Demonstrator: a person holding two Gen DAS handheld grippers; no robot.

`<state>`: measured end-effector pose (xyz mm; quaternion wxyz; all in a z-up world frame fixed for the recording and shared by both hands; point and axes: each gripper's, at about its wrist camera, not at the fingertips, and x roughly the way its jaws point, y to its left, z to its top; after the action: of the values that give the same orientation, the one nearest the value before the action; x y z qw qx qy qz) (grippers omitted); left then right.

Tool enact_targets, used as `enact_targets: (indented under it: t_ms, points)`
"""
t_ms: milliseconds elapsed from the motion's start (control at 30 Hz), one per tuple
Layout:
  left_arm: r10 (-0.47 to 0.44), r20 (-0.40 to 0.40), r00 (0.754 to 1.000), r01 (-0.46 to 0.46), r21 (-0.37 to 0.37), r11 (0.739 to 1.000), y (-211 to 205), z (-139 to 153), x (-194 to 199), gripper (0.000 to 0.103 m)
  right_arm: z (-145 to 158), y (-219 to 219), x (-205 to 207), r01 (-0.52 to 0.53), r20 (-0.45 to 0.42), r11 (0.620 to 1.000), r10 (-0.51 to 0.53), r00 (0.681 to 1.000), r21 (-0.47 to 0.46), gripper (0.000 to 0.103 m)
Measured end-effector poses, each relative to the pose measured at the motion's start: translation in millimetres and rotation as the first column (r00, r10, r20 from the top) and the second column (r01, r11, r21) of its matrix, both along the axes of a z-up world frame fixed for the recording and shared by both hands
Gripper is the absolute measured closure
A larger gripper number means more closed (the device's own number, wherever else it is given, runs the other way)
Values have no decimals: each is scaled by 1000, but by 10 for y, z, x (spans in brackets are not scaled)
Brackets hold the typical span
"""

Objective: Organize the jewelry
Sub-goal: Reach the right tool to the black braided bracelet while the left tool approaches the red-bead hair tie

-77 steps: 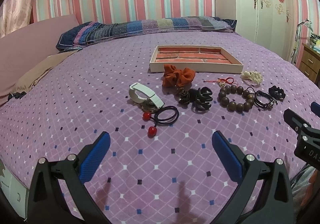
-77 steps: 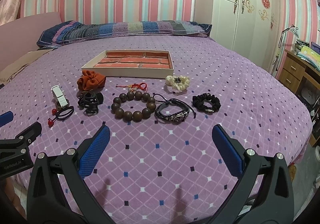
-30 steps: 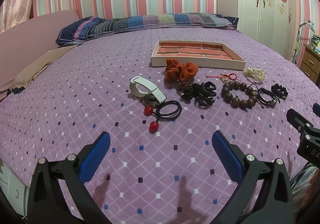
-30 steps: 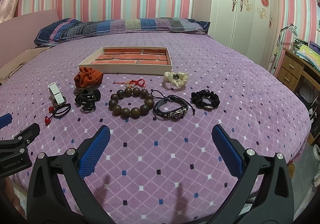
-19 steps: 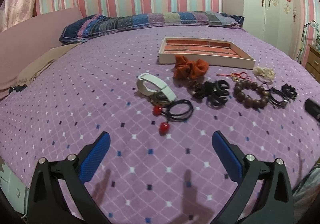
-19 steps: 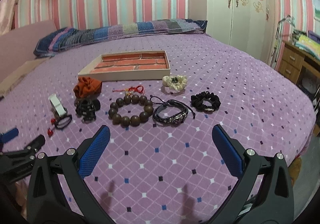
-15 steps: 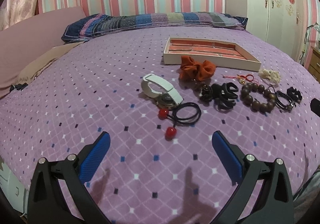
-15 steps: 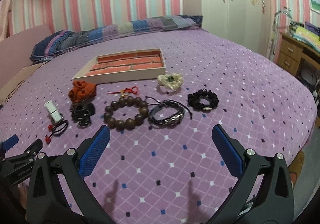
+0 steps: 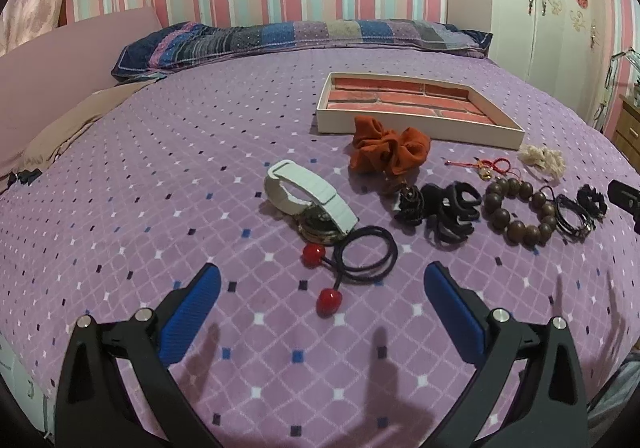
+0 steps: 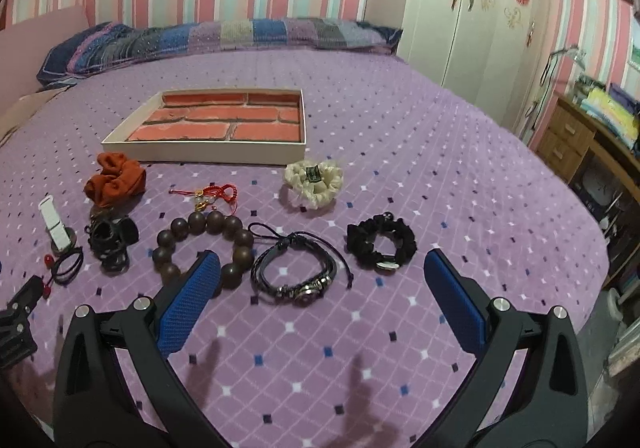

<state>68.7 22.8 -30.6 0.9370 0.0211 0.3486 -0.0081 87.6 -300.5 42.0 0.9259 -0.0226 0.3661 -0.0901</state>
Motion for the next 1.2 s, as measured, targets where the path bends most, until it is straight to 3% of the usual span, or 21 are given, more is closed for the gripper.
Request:
enact_targets:
  t_ms: [233, 400, 467, 533, 633, 800, 967, 1200]
  points:
    - [41, -10, 999, -41, 12, 999, 51, -30, 152, 4, -172, -9, 177, -18, -30, 1000, 17, 999, -23, 4]
    - [36, -55, 998, -36, 4, 999, 65, -149, 234, 4, -350, -109, 213, -10, -48, 999, 11, 999, 31, 4]
    - [31, -66, 997, -31, 1, 1000, 66, -186, 252, 4, -439, -112, 244, -21, -76, 999, 25, 997, 47, 10]
    - [30, -68, 997, -29, 3, 1000, 66, -204, 261, 4, -521, -107, 256, -30, -106, 998, 35, 994, 57, 25]
    - [31, -66, 997, -30, 6, 1000, 85, -205, 299, 4, -607, -142, 287, -30, -135, 993, 46, 990, 115, 37]
    - [35, -91, 995, -39, -50, 998, 173, -222, 390, 4, -615, -159, 331, -10, -127, 993, 25, 992, 114, 38]
    - [51, -120, 992, -56, -43, 997, 223, -285, 471, 4, -672, -199, 378, 9, -145, 992, 8, 989, 122, 49]
    - [52, -171, 984, -60, -43, 997, 226, -407, 550, 11, -705, -245, 414, 21, -156, 991, 0, 988, 135, 49]
